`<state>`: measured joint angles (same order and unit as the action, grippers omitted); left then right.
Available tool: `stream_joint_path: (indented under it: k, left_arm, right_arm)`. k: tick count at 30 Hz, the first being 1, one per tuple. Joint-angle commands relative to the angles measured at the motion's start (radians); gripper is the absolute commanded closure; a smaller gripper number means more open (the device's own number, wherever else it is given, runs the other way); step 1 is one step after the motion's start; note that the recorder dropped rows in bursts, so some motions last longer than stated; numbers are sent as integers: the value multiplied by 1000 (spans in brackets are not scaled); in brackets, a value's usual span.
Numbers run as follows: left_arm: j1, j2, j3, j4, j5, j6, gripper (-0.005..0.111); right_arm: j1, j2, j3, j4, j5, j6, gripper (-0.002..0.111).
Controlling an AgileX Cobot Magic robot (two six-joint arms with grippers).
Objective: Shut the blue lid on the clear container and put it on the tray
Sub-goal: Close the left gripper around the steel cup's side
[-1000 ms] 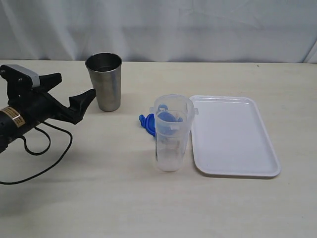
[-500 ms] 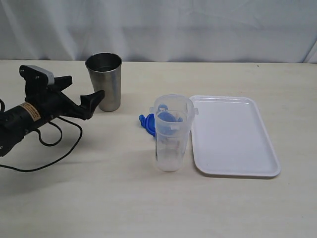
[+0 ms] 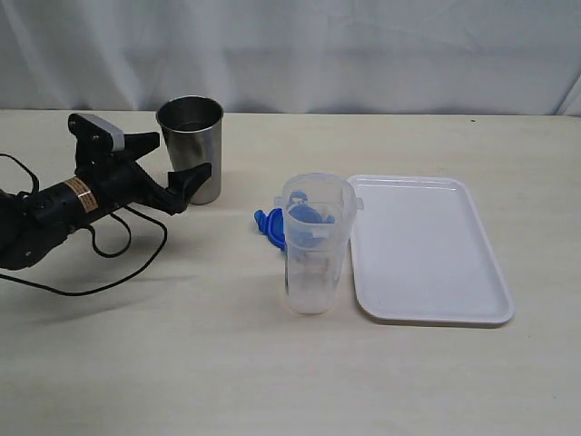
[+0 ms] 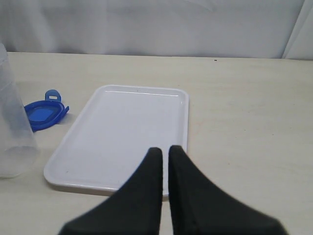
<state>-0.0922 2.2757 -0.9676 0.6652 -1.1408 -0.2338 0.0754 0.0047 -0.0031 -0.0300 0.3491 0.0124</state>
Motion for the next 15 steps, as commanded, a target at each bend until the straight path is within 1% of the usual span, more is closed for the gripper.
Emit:
stream_joint_path:
  k: [1,9,15]
  left_arm:
    - [-25,10,-31,5,-17,-5,2]
    - [-37,10,-64,2,0,-3,2]
    - [-37,10,-74,-4,-44,-3,2]
  right_arm:
    - [-5,-5,3,0,-3,1,104]
    - [-5,-5,3,0,-3,1,104]
    - [-5,-5,3,0,-3,1,104]
